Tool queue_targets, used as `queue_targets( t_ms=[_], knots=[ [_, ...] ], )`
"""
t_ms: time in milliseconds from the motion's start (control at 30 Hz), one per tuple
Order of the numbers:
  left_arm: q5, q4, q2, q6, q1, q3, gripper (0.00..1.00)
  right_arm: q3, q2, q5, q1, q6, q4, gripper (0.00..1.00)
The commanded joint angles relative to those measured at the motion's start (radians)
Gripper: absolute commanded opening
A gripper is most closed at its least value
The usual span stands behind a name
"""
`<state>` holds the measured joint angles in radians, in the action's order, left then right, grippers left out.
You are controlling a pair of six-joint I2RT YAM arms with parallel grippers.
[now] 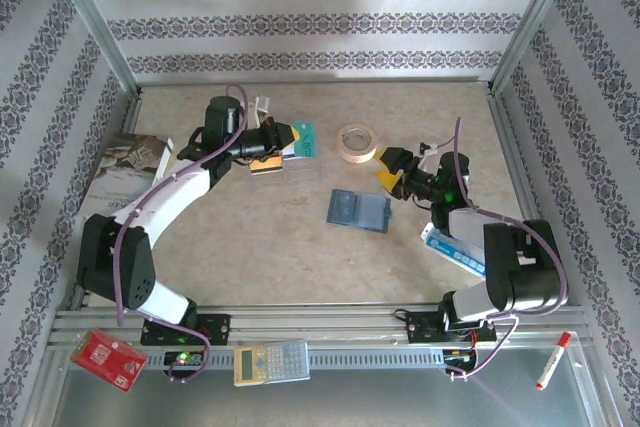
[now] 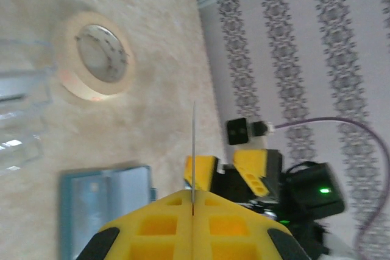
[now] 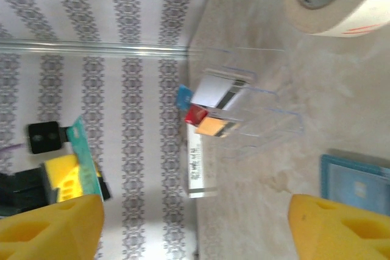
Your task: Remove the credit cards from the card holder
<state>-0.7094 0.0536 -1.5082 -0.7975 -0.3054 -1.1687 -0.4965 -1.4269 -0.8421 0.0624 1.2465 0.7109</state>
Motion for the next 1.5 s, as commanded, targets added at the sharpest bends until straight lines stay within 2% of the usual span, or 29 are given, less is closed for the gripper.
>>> queue_targets(
  t_ms=[0,167,267,467,633,800,900,1000,1233,1467],
  knots=[
    [0.131,0.351,-0.007,0.327,0.004,-0.118,0.0,-0.035,0.073,0.069,-0.004,-0.206,-0.283,0.85],
    [0.238,0.514,-0.095,0.551,0.0,-0.253,0.0,-0.071,0.146,0.161,-0.003,-0.345,-0.506,0.9],
    [0.258,0.552,-0.148,0.688,-0.012,-0.305,0.0,-0.073,0.181,0.177,-0.003,-0.382,-0.549,0.98],
    [0.265,0.583,-0.262,1.019,-0.057,-0.407,0.0,-0.076,0.229,0.213,-0.003,-0.425,-0.609,0.98],
    [0.283,0.776,-0.439,1.268,-0.096,-0.608,0.0,-0.074,0.22,0.198,-0.003,-0.415,-0.605,0.98],
    [0.402,1.018,-0.601,1.49,-0.153,-0.8,0.0,-0.063,0.233,0.205,-0.003,-0.408,-0.609,0.98],
    [0.496,1.116,-0.679,1.556,-0.17,-0.917,0.0,-0.063,0.229,0.2,-0.004,-0.407,-0.614,0.98],
    [0.538,1.131,-0.713,1.59,-0.171,-0.97,0.0,-0.067,0.223,0.195,-0.003,-0.401,-0.614,0.98],
    [0.507,1.126,-0.735,1.665,-0.17,-0.988,0.0,-0.069,0.224,0.19,-0.003,-0.392,-0.614,0.98],
    [0.533,1.188,-0.809,1.687,-0.17,-1.07,0.0,-0.067,0.224,0.185,-0.003,-0.384,-0.614,0.98]
  ],
)
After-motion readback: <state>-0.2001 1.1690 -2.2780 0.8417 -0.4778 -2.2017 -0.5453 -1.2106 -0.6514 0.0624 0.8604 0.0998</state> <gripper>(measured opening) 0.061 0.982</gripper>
